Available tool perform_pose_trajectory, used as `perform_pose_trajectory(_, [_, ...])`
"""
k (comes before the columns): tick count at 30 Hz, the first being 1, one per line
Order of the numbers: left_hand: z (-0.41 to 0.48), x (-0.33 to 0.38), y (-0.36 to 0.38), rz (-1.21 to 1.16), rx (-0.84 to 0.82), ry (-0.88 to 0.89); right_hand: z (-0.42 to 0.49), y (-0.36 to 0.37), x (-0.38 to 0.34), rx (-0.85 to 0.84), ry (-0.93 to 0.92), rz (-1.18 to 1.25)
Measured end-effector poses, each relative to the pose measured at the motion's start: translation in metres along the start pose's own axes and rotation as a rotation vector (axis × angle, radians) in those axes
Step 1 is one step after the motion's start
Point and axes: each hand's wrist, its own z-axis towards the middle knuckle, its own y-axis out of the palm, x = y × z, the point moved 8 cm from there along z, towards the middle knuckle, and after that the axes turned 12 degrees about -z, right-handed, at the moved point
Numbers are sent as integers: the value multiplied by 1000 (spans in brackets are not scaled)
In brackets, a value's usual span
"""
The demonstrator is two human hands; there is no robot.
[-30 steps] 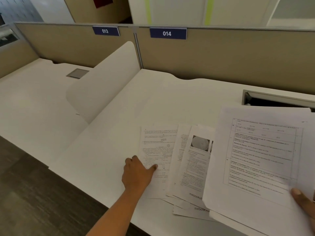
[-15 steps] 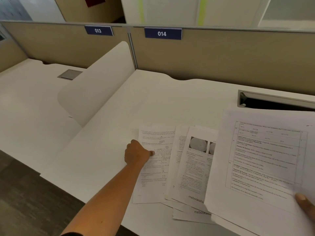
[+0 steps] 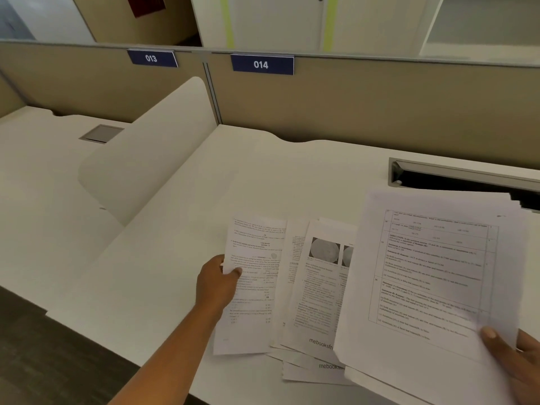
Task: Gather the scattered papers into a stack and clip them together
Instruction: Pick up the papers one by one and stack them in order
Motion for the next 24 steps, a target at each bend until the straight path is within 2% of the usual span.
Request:
perform_pose_trajectory(1, [-3, -1, -5, 37, 1, 11, -13, -14, 13, -60, 69, -40])
perform_pose_trajectory(2, [-5, 1, -10, 74, 14, 38, -26, -17, 18, -74, 38, -75])
perform_pose_trajectory(6, [-13, 27, -37, 75, 117, 174, -62, -31, -4, 18, 39, -124])
perform_pose_trajectory(11, [-19, 71, -75, -7, 211, 319, -113, -7, -91, 59, 4, -38])
perform_pose_trajectory(19, [-51, 150, -88, -209, 261, 454, -108, 1, -81, 46, 45, 114])
perform_pose_trajectory(24, [-63, 172, -61, -359, 137, 422, -107, 1, -83, 29, 41, 170])
